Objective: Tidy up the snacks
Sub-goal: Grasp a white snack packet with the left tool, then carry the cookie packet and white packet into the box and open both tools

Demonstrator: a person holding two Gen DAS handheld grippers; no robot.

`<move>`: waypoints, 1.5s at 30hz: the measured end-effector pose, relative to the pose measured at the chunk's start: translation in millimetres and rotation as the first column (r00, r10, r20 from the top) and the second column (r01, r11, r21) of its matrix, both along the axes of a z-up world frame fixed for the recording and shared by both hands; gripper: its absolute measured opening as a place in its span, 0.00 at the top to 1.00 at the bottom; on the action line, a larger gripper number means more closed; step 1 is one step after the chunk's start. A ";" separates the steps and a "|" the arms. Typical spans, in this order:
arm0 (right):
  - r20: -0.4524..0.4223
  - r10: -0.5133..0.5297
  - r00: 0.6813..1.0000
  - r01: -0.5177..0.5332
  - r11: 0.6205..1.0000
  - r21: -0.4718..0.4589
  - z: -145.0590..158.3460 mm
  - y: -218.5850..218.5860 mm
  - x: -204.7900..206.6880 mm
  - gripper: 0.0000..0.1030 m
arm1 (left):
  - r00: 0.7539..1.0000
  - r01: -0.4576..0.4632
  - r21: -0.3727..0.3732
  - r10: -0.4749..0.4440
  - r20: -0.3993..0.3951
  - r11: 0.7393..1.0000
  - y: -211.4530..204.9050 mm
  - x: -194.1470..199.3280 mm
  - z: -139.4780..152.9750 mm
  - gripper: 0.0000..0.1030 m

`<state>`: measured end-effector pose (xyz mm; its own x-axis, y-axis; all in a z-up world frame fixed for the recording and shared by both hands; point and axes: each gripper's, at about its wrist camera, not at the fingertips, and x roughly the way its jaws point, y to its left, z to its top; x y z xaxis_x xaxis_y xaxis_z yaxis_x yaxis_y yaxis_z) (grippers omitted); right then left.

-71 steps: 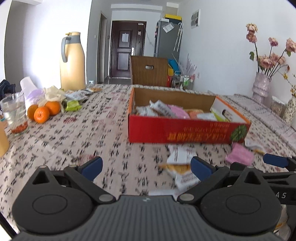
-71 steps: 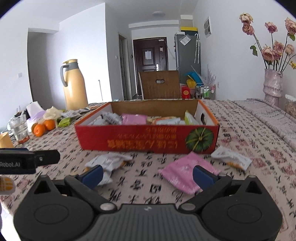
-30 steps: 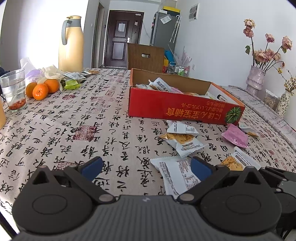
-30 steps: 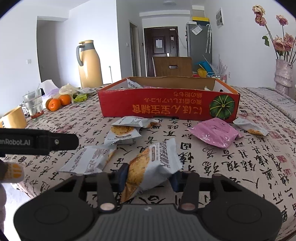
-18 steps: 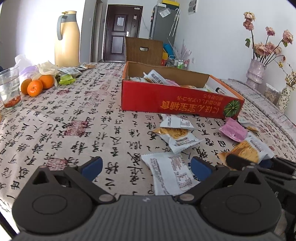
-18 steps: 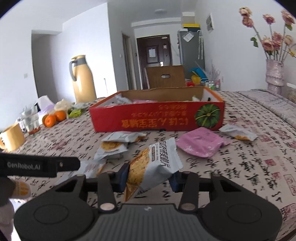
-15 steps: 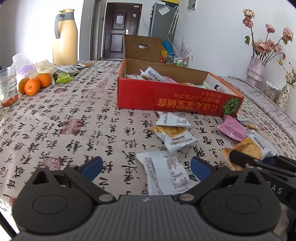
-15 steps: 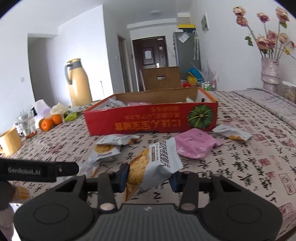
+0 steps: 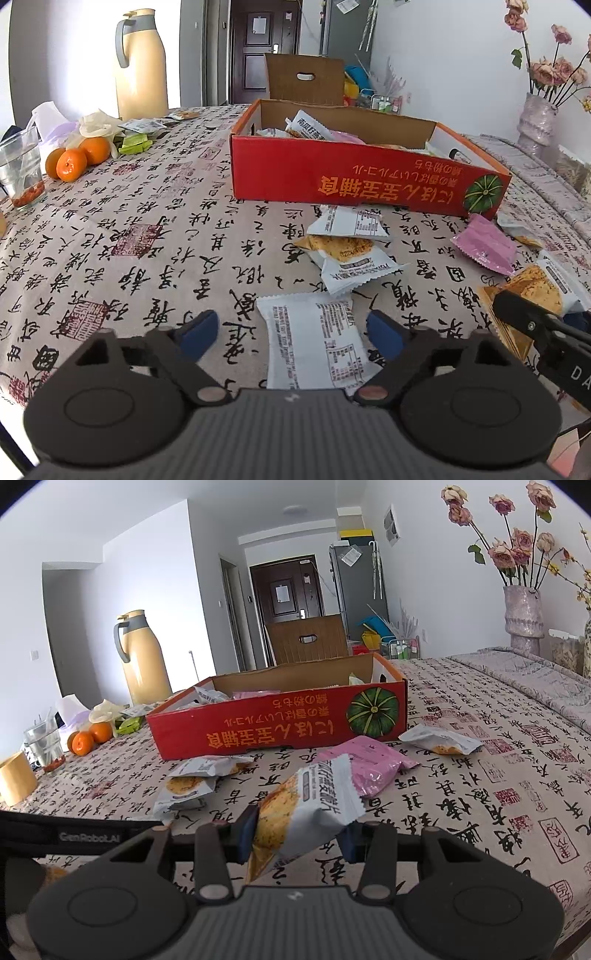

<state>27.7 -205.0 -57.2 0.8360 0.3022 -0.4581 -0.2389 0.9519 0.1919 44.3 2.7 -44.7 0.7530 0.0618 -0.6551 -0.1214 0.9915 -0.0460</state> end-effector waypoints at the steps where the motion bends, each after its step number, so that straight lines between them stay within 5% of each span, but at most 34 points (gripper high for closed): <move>1: -0.001 0.000 1.000 0.000 1.000 0.002 -0.5 -0.4 0.1 0.58 | 1.000 -0.001 0.007 0.001 -0.001 1.000 -1.6 0.3 -0.8 0.19; 11: -0.006 -0.001 1.000 0.001 1.000 0.011 -2.3 -2.9 0.0 0.58 | 1.000 0.015 0.047 -0.015 0.009 0.999 -8.9 -3.2 -2.3 0.37; 13: -0.007 -0.001 1.000 0.001 1.000 0.011 -2.4 -2.9 0.1 0.58 | 1.000 0.021 0.052 -0.022 0.015 0.998 -9.1 -4.6 -1.7 0.50; 16: -0.006 0.001 1.000 -0.001 1.000 0.009 -1.7 -1.9 -1.0 0.58 | 0.999 0.040 0.059 -0.042 0.024 0.997 -10.2 -7.4 -1.6 0.56; 45: 0.011 -0.023 1.000 0.023 1.000 -0.008 6.9 -4.9 5.8 0.58 | 0.992 0.046 0.065 -0.053 0.113 0.997 8.1 -27.2 27.5 0.58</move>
